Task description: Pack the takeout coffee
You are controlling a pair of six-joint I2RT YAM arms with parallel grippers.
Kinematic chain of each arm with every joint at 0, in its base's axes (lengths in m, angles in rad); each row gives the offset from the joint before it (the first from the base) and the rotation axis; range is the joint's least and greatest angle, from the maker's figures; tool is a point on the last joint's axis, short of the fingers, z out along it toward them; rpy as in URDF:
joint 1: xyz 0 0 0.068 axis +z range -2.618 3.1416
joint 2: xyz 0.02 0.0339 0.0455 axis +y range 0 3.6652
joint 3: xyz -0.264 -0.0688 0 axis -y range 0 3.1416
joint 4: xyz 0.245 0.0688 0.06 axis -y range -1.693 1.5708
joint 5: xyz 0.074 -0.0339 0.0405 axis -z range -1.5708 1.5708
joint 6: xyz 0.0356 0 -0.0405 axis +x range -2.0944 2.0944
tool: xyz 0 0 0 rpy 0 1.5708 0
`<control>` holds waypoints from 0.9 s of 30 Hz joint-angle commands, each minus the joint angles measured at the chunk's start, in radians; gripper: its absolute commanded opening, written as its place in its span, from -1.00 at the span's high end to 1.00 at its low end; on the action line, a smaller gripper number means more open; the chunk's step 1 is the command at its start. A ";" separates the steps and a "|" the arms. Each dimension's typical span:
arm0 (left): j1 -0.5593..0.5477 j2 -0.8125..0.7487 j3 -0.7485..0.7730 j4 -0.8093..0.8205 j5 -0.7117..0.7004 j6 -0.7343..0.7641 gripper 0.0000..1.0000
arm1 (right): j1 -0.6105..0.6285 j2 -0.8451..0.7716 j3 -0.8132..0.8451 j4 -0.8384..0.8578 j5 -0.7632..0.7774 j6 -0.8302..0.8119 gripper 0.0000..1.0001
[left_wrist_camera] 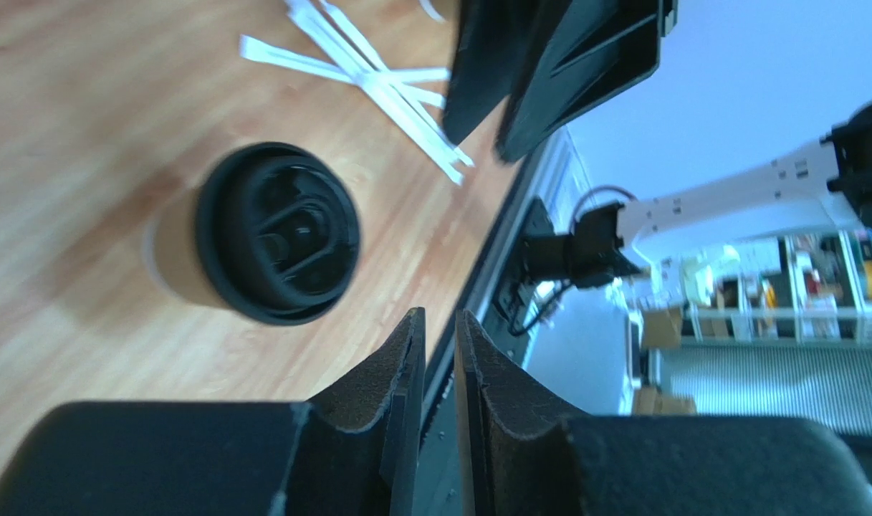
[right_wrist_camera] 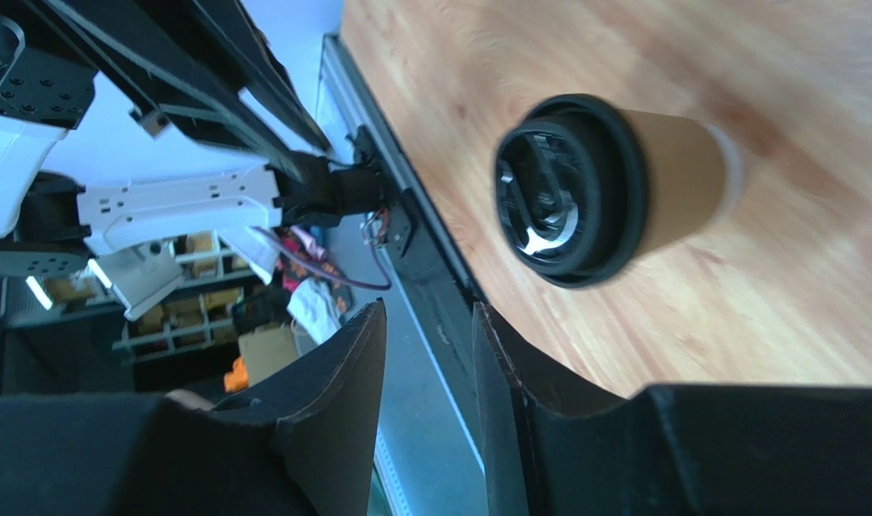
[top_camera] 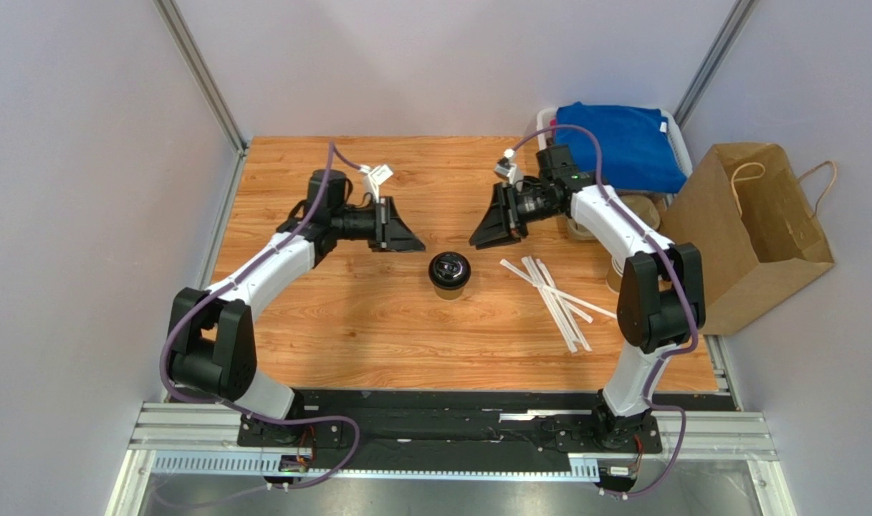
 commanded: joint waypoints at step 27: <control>-0.109 0.349 0.004 0.130 -0.102 -0.203 0.77 | 0.096 0.276 -0.068 0.111 0.161 0.094 0.62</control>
